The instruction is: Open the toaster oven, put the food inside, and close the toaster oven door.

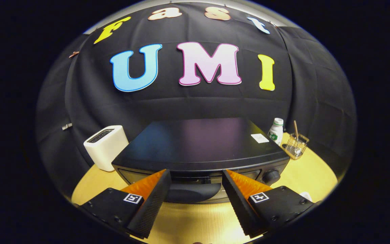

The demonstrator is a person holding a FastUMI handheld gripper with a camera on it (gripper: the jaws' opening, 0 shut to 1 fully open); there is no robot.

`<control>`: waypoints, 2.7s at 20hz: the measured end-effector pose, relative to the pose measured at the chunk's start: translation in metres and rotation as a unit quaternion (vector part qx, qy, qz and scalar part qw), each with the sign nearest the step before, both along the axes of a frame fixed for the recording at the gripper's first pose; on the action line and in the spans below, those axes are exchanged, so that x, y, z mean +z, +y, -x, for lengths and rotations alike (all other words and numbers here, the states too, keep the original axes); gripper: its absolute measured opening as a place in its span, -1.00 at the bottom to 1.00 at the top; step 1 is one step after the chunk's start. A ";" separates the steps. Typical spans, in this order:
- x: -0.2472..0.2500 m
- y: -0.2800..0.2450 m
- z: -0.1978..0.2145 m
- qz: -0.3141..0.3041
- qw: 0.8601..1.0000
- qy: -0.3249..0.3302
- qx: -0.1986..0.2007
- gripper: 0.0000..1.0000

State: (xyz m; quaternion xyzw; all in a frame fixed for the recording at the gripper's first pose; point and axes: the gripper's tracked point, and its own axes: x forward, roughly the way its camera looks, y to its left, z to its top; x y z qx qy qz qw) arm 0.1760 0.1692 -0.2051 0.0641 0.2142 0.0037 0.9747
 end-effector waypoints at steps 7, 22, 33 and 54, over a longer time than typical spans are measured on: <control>-0.005 -0.002 0.031 0.024 1.000 0.007 0.007 0.98; -0.128 -0.006 0.142 0.001 0.985 0.167 0.047 0.96; -0.076 -0.083 0.168 0.043 0.972 0.181 0.141 0.96; -0.096 -0.334 0.151 0.002 0.949 0.312 0.048 0.99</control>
